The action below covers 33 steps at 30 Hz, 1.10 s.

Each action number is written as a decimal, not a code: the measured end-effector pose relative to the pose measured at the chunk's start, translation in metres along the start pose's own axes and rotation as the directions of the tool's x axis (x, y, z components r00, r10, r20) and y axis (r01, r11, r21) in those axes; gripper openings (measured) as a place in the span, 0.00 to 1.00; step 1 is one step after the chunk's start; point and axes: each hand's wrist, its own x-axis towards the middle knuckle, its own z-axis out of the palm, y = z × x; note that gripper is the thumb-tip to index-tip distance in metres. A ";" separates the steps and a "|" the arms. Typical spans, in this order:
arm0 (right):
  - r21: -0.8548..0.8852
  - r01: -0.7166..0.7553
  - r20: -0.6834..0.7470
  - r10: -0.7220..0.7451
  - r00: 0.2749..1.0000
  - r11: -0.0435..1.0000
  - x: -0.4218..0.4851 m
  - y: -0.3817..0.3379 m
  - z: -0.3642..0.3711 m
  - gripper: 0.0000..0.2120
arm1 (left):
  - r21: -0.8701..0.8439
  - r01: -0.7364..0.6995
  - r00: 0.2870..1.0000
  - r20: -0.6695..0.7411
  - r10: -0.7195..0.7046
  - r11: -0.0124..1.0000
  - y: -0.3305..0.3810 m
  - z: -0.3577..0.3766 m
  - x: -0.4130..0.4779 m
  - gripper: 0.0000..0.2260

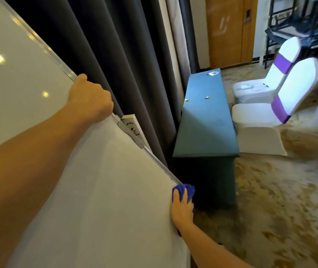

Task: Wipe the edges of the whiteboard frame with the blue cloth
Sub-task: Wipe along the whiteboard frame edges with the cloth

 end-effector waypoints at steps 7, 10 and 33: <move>0.140 0.240 0.035 -0.247 0.968 0.961 -0.020 -0.028 0.019 0.33 | 0.029 0.087 0.989 -0.122 -0.083 0.996 0.009 0.006 0.005 0.13; 0.143 0.420 0.075 -0.433 0.898 0.896 -0.025 -0.055 0.022 0.35 | -0.062 0.088 0.989 -0.115 -0.095 0.994 0.008 0.007 0.012 0.18; 0.209 0.425 -0.069 -0.421 0.905 0.880 -0.011 -0.012 0.020 0.27 | -0.504 -0.530 0.848 -0.344 0.404 0.682 0.184 -0.032 -0.017 0.10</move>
